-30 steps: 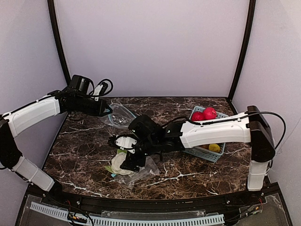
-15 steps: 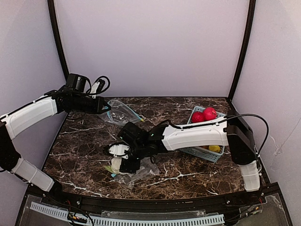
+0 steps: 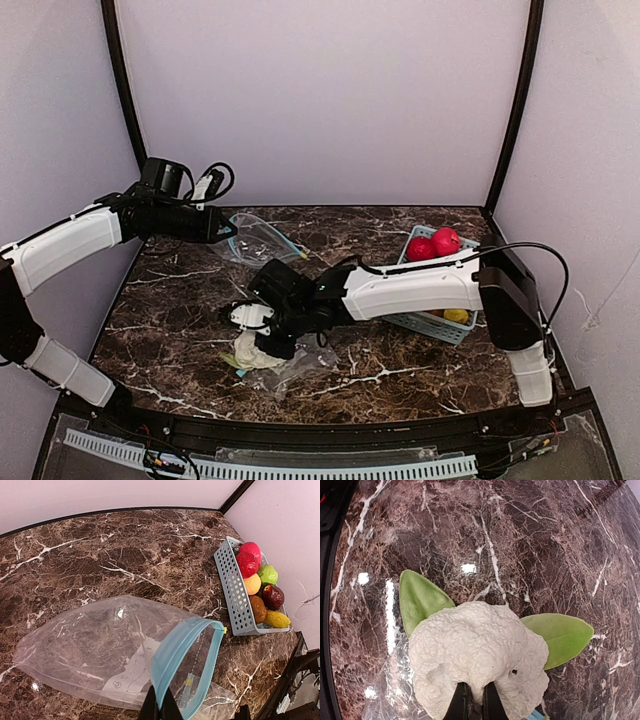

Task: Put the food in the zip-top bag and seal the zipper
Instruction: Pick up the fake vegetable from the zipper food storage bag.

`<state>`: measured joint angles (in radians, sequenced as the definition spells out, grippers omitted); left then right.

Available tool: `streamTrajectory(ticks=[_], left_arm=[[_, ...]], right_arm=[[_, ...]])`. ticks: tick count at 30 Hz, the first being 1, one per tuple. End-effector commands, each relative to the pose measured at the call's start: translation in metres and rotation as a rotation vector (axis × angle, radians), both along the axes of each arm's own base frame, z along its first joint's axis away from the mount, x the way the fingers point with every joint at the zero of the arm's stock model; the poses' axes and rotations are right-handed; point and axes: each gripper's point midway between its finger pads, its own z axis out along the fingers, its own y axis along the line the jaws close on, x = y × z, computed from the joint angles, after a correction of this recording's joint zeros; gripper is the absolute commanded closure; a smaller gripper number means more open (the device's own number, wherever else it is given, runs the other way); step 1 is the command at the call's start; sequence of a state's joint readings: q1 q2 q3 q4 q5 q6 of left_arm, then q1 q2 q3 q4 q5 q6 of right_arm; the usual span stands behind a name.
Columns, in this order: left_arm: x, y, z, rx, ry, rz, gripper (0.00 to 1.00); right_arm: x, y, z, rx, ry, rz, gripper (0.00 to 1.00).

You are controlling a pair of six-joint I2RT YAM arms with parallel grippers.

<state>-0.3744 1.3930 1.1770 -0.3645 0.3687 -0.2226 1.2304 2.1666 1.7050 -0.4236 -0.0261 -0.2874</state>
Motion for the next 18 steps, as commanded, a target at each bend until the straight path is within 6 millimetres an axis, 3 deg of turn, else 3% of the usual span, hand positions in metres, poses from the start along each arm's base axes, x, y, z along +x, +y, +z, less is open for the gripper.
streamTrajectory(ticks=[1, 5, 10, 14, 18], left_arm=[[-0.005, 0.001, 0.006, -0.023, -0.014, -0.007, 0.99], [-0.005, -0.001, 0.005, -0.031, -0.012, -0.017, 0.99], [-0.006, -0.005, 0.003, -0.043, -0.007, -0.033, 0.99], [-0.007, -0.010, 0.002, -0.062, 0.002, -0.060, 0.99], [-0.020, -0.031, 0.006, -0.109, 0.010, -0.168, 0.99]], right_arm=[[0.002, -0.010, 0.011, 0.051, 0.062, -0.070, 1.00], [0.007, -0.016, 0.062, 0.207, 0.130, -0.128, 1.00], [0.002, -0.043, 0.134, 0.381, 0.246, -0.153, 1.00], [-0.002, -0.070, 0.167, 0.487, 0.338, -0.174, 1.00], [0.008, -0.087, 0.200, 0.604, 0.418, -0.199, 1.00]])
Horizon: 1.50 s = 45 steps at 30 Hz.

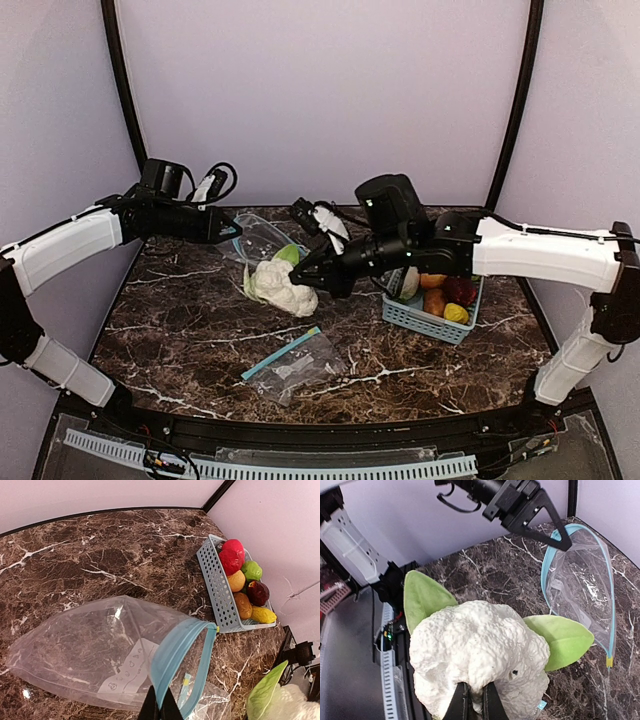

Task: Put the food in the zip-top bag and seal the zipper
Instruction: Pick up the fake vegetable from the zipper food storage bag, then place the fake vegetable in the zipper food storage bag.

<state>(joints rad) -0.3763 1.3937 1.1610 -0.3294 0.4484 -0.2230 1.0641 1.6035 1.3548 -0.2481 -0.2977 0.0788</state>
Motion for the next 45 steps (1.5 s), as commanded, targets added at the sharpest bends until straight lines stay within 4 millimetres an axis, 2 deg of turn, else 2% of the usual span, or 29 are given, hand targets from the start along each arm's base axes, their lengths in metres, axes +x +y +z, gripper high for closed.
streamTrajectory(ticks=[1, 5, 9, 13, 16, 24, 31, 38, 45], left_arm=[[-0.017, -0.025, 0.003, -0.065, 0.016, -0.136, 0.99], [-0.034, -0.048, -0.002, -0.076, 0.042, -0.244, 0.99], [-0.049, -0.067, -0.005, -0.096, 0.079, -0.332, 0.99], [-0.054, -0.073, -0.008, -0.114, 0.108, -0.358, 0.99], [-0.054, -0.075, -0.011, -0.122, 0.128, -0.365, 0.99], [-0.056, -0.079, -0.023, -0.124, 0.194, -0.380, 0.99], [-0.054, -0.078, -0.031, -0.108, 0.214, -0.374, 0.99], [-0.056, -0.082, -0.038, -0.122, 0.251, -0.389, 0.99], [-0.055, -0.083, -0.041, -0.126, 0.266, -0.386, 0.99]], right_arm=[[0.002, -0.007, 0.034, 0.174, 0.131, 0.013, 1.00], [0.006, -0.008, 0.054, 0.263, 0.171, 0.055, 1.00], [0.014, -0.005, 0.057, 0.292, 0.221, 0.085, 1.00], [0.025, -0.005, 0.043, 0.270, 0.279, 0.078, 1.00], [0.035, -0.008, 0.026, 0.228, 0.279, 0.041, 1.00], [0.070, -0.024, -0.018, 0.077, 0.180, -0.096, 1.00], [0.094, -0.034, -0.049, -0.029, 0.182, -0.164, 1.00], [0.112, -0.035, -0.064, -0.086, 0.209, -0.255, 1.00], [0.130, -0.024, -0.062, -0.075, 0.249, -0.356, 1.00]])
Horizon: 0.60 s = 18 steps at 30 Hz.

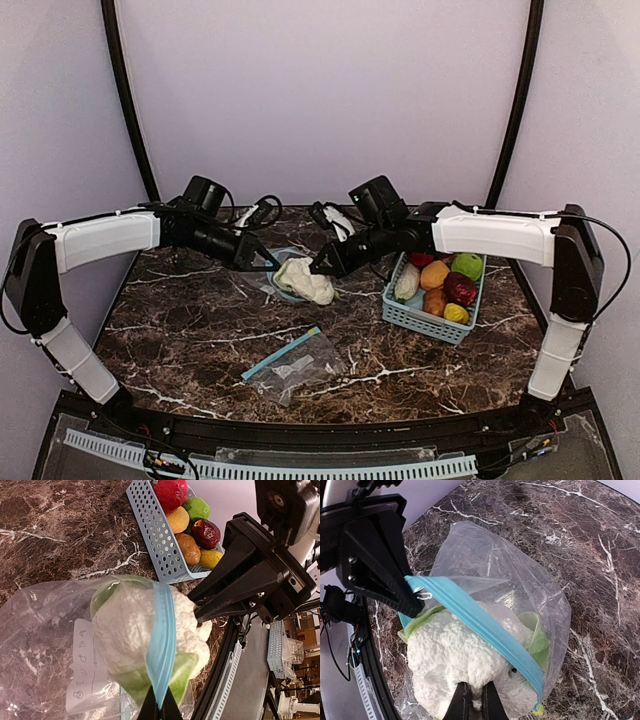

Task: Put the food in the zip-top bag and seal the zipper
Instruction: Place the fake vegetable in the zipper food storage bag.

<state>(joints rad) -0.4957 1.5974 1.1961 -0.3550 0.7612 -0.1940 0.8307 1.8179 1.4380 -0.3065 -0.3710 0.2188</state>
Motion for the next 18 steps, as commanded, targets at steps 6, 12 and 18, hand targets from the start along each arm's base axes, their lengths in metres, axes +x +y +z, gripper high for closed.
streamTrajectory(ticks=[6, 12, 18], left_arm=[[-0.010, -0.010, 0.005, -0.026, 0.027, -0.038, 0.99], [-0.017, -0.020, 0.000, -0.035, 0.048, -0.063, 0.99], [-0.023, -0.029, 0.008, -0.102, 0.047, -0.085, 0.99]], right_arm=[[0.036, 0.021, 0.010, -0.032, -0.018, -0.211, 1.00], [0.043, 0.039, 0.009, -0.013, 0.001, -0.285, 1.00], [0.050, 0.047, -0.006, -0.065, -0.019, -0.335, 1.00]])
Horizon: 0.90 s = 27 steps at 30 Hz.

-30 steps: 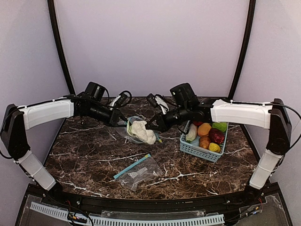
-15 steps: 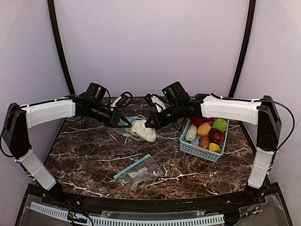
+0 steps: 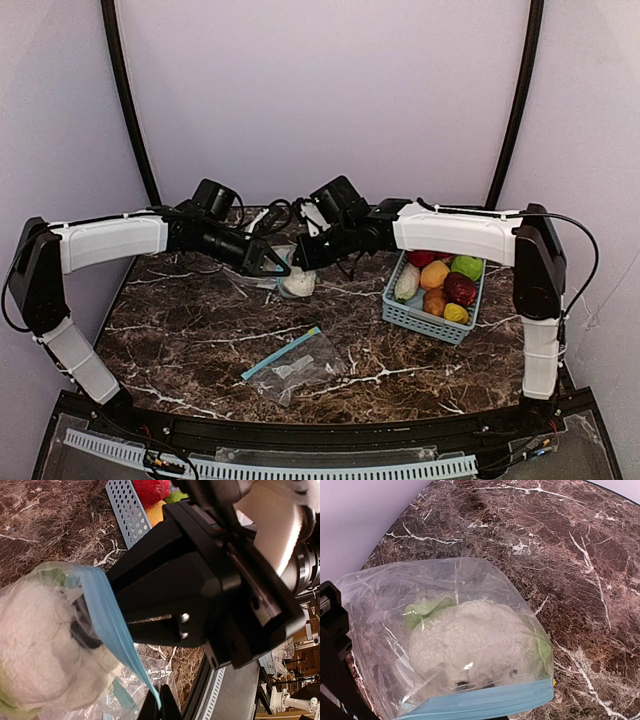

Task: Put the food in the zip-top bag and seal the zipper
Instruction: Place the fake vegetable in the zipper food storage bag.

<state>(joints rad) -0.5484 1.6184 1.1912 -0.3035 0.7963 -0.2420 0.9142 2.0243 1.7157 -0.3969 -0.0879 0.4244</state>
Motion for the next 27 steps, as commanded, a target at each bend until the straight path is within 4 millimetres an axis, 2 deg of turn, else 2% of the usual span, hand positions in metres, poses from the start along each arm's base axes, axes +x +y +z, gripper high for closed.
streamTrajectory(ticks=[1, 5, 10, 15, 18, 22, 27], left_arm=[[-0.009, -0.007, 0.010, -0.074, 0.013, -0.031, 0.99], [-0.003, -0.004, 0.004, -0.054, 0.011, 0.017, 0.99], [0.013, 0.009, -0.023, 0.031, 0.075, 0.112, 0.99], [0.026, 0.021, -0.026, 0.024, 0.100, 0.180, 0.99], [0.030, 0.026, -0.025, 0.024, 0.093, 0.202, 0.99], [0.033, 0.028, -0.024, 0.023, 0.092, 0.209, 0.99], [0.033, 0.028, -0.024, 0.019, 0.095, 0.208, 0.99]], right_arm=[[0.014, 0.006, 0.004, 0.006, -0.037, -0.076, 1.00], [0.012, 0.006, -0.001, 0.011, -0.039, -0.069, 1.00], [0.000, 0.002, 0.010, 0.066, -0.045, -0.038, 0.67], [-0.010, -0.013, 0.010, 0.046, -0.037, -0.043, 0.44], [-0.019, -0.019, 0.018, 0.057, -0.041, -0.016, 0.32], [-0.032, -0.025, 0.026, 0.076, -0.039, 0.026, 0.19], [-0.043, -0.031, 0.020, 0.085, -0.016, 0.040, 0.13]])
